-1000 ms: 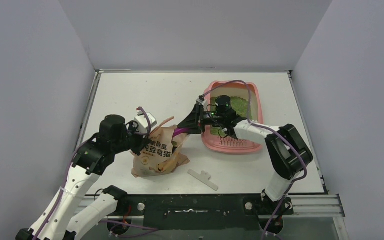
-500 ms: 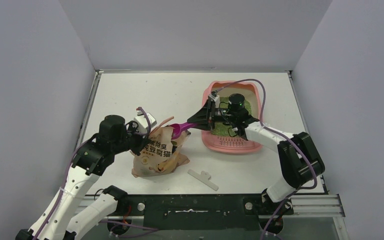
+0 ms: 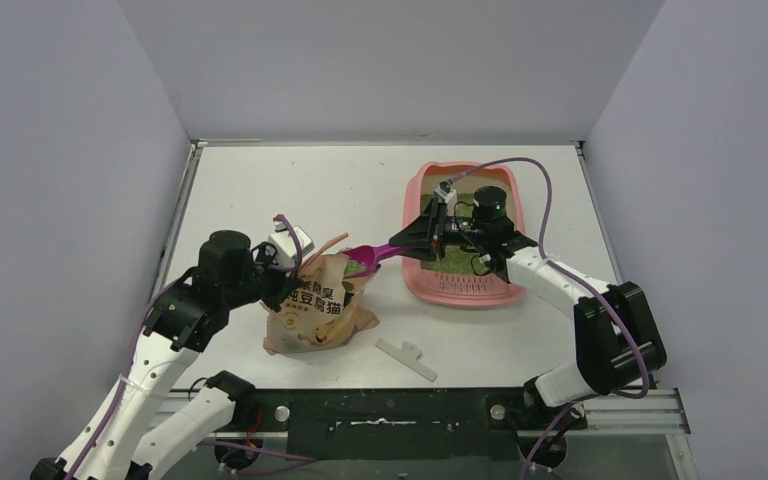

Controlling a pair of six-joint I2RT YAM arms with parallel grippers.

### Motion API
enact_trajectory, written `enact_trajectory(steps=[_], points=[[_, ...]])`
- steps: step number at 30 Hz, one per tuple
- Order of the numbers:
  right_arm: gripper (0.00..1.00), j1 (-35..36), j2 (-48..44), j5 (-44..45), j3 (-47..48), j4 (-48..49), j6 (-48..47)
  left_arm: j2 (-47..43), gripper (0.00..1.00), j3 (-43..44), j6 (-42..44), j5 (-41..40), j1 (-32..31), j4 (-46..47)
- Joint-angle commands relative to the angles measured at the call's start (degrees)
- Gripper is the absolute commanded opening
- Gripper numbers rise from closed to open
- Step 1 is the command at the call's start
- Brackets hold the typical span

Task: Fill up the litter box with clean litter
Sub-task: 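Scoop the cat litter from the cat litter bag.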

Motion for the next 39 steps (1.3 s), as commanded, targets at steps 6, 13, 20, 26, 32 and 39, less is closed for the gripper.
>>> enact_trajectory(steps=[6,13,20,26,32,39], points=[[0.0,-0.65,-4.11,-1.24,1.06,-7.4,-7.32,-1.24,0.0,2.59,-1.28,2.4,-0.68,7.44],[0.0,0.15,-4.55,1.9,6.73,-24.31,-20.04,-0.94,0.0,2.84,-1.39,2.73,-0.83,7.57],[0.0,6.59,1.14,12.69,24.46,-50.27,-38.02,-0.32,0.0,2.93,-1.28,2.96,-1.03,7.79],[0.0,16.24,10.45,29.43,36.07,-63.99,-45.7,-0.75,0.0,2.51,-1.5,2.58,-1.21,7.99],[0.0,24.53,20.03,35.64,41.33,-66.94,-47.36,-0.78,0.0,2.4,-1.59,2.06,-1.59,7.82],[0.0,22.84,16.89,27.95,36.21,-57.1,-42.24,-0.93,0.0,2.25,-1.33,1.61,-1.57,7.61]])
